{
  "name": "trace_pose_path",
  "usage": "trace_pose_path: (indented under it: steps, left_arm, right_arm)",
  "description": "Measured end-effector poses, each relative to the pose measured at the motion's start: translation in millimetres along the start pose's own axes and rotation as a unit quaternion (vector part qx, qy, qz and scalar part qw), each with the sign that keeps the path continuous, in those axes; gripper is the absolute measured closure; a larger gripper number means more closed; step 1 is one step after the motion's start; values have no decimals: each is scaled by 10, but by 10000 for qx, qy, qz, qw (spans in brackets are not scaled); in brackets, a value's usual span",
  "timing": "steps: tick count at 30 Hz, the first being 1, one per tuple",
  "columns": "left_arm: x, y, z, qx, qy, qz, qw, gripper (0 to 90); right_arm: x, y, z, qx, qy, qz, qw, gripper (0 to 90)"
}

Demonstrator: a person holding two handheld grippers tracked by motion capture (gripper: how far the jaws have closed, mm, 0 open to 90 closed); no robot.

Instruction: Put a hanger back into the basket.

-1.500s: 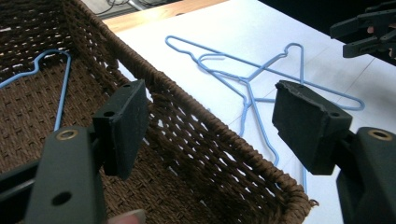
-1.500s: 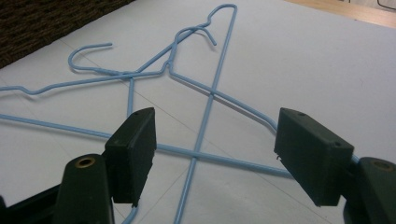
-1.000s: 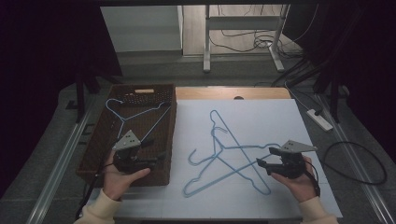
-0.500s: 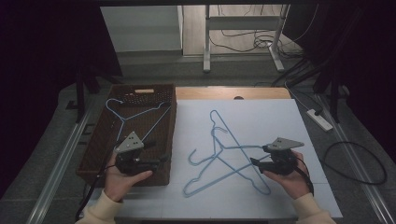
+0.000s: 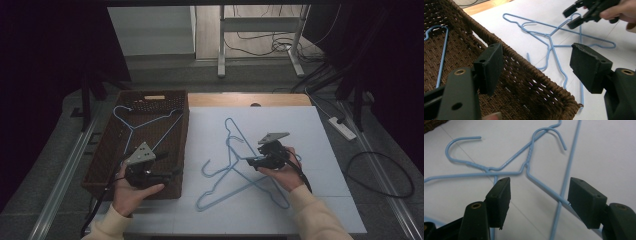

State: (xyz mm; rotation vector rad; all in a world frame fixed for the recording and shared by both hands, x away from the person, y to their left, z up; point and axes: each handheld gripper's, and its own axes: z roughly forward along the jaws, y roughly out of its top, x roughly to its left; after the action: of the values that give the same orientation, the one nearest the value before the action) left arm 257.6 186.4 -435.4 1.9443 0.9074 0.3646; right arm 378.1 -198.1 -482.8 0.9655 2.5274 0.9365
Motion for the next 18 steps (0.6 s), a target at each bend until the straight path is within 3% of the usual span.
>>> trace_pose_path:
  steps: [9, 18]
  left_arm:
    - [2, -11, 9, 27, 8, -11, 10000, 276]
    - [15, -23, 16, 37, 23, -24, 10000, 276]
  right_arm:
    - [6, 252, 322, 286, 85, 98, 9995, 422]
    - [16, 386, 531, 572, 93, 169, 9982, 470]
